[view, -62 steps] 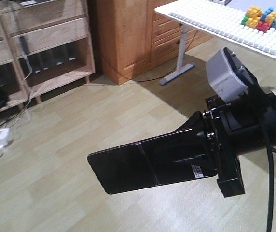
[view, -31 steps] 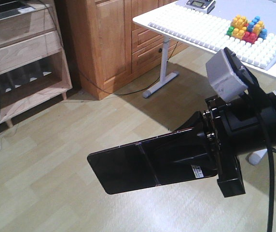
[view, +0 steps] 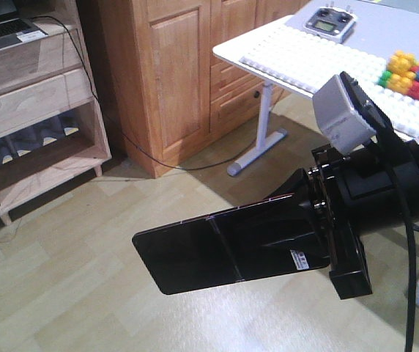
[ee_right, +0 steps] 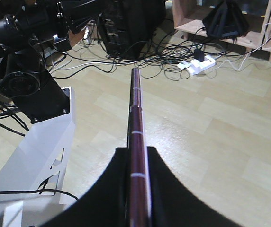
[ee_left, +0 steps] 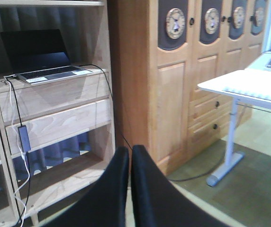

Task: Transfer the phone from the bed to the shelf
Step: 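Keep holding the phone while driving toward the wooden shelf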

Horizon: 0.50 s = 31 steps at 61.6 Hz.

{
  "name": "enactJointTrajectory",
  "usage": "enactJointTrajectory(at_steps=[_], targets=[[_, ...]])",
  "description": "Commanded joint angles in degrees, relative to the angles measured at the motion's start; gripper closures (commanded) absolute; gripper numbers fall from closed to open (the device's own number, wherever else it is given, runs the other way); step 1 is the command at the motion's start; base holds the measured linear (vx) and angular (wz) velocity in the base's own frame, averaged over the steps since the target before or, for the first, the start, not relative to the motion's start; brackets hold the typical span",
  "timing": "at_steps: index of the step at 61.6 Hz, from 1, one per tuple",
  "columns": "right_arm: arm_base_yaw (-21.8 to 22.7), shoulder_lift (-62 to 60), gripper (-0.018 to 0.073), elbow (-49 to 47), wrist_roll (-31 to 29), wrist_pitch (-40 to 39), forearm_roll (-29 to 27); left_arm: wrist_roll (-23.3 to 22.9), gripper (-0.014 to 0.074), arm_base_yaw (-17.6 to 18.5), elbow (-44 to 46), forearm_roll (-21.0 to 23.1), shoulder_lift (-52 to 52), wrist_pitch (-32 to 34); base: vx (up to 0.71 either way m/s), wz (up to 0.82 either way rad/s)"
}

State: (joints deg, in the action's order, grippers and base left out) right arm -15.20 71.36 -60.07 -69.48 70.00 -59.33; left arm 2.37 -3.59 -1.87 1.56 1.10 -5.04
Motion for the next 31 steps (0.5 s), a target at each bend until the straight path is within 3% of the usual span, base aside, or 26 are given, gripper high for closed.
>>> enactJointTrajectory(at_steps=[1,31], targets=[[-0.1,-1.7,0.0561,-1.6,0.1,3.7,-5.1,-0.5,0.0595,0.4,1.4,0.6,0.4,4.1,0.42,0.12],[-0.1,-1.7,0.0561,-1.6,0.1,3.7,-5.2,-0.5,0.0595,0.4,1.4,0.6,0.4,4.1,0.43,0.09]])
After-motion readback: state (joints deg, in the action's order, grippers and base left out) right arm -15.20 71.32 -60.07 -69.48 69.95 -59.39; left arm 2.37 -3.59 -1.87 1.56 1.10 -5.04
